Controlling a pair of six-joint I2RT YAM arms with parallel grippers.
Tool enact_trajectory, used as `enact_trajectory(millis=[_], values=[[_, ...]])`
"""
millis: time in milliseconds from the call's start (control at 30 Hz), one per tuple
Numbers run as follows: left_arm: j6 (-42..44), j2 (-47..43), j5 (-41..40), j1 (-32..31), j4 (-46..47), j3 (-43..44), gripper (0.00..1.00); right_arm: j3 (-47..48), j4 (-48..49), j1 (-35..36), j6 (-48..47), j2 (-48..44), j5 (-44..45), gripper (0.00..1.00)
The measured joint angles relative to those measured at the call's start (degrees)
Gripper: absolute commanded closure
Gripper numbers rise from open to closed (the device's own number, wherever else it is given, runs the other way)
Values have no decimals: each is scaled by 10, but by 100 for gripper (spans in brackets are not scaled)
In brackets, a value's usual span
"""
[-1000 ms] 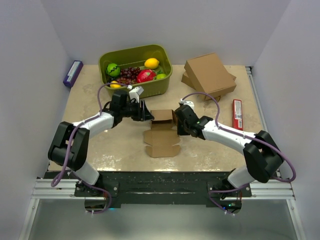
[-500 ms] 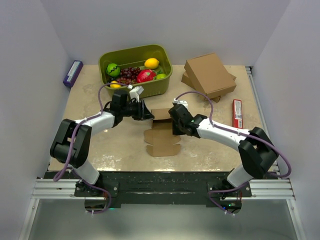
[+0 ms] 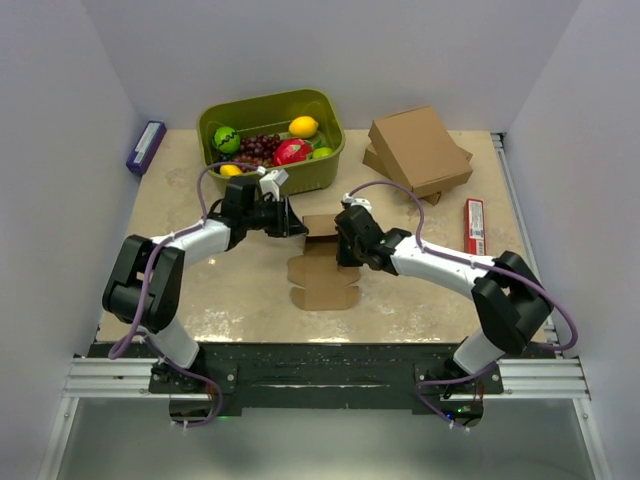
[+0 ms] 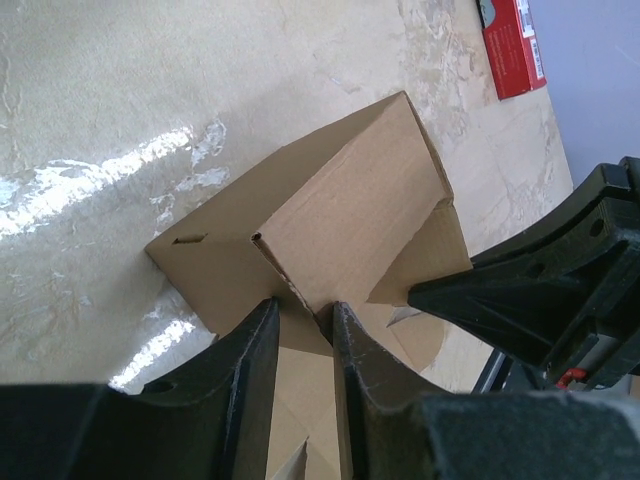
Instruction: Fold the paper box
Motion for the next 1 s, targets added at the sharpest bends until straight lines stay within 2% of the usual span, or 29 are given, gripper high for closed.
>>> enact_trajectory(millis=[67,100,200,300,400,533,667,833,1000], values=[[5,2,-3,0,-5,5,69,0,12,0,5,2,-4,77],[9,2,-5,0,-9,8,69,0,19,0,8,3,-8,68],[17,2,-7,-1,-17,13,70,0,38,1,12,5,-21,51],[25,2,-8,-1,-25,17,70,-5,50,2,7,-11,-20,37],[28,2,-8,-1,-31,19,70,-27,49,1,-2,-62,-15,28],[35,2,-9,-1,-35,21,70,-44,41,-19,-20,-152,-14,26],[37,2,-9,-1,-36,22,70,-63,49,-82,-47,-220,-11,27],[38,2,-9,-1,-38,23,70,-114,79,-101,-87,-213,3,30],[40,2,-9,-1,-42,25,71,-184,153,-98,-116,-167,-6,31]])
